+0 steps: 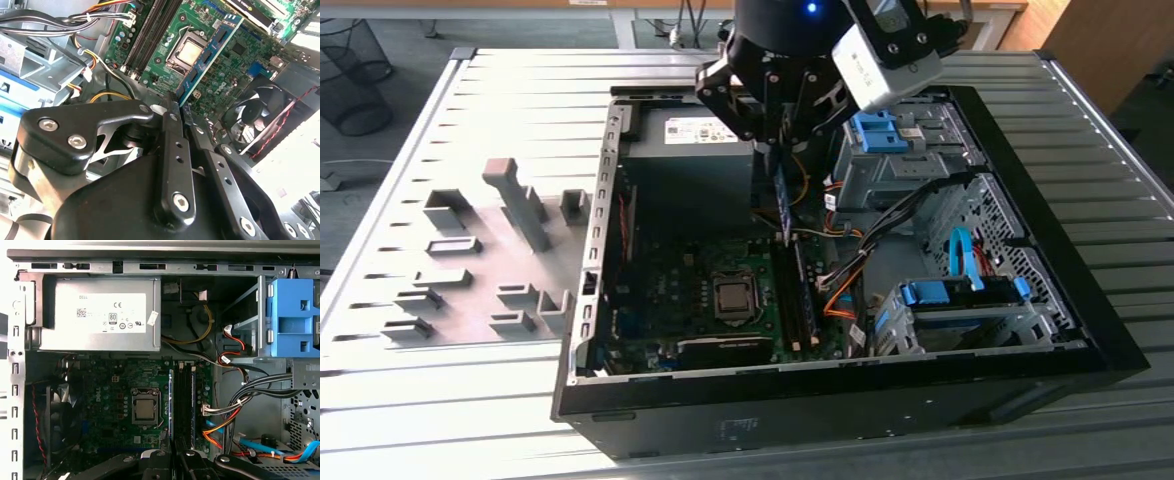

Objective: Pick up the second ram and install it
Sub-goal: 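Insert the second ram into the second slot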

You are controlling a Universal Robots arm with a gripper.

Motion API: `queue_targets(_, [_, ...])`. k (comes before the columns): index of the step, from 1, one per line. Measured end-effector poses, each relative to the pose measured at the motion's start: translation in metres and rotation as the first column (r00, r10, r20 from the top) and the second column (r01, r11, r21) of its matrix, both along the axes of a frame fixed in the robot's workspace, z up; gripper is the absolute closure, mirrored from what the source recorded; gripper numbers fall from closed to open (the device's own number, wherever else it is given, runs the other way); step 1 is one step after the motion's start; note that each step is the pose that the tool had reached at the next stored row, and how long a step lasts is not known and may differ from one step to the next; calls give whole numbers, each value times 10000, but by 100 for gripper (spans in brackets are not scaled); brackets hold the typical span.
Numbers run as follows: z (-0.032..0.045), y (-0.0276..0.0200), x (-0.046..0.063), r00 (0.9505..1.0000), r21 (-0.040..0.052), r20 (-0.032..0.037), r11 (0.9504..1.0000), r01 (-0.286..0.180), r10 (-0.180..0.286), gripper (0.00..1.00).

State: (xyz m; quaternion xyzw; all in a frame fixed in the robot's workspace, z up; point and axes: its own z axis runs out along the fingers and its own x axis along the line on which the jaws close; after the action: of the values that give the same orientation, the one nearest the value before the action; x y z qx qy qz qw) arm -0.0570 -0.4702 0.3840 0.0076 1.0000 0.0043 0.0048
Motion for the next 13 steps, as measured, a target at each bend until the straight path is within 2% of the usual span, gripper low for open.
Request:
queue_targets(2, [-11,0,39,10000,-2,-1,10000,1,-1,86])
queue_targets(6, [-81,0,83,10000,-3,-1,10000,-10,10,86])
queue_targets(9, [-127,0,86,9990,-3,-1,9990,-437,437,86])
queue_targets(13, [-199,0,114,9988,-3,-2,9988,-484,484,86])
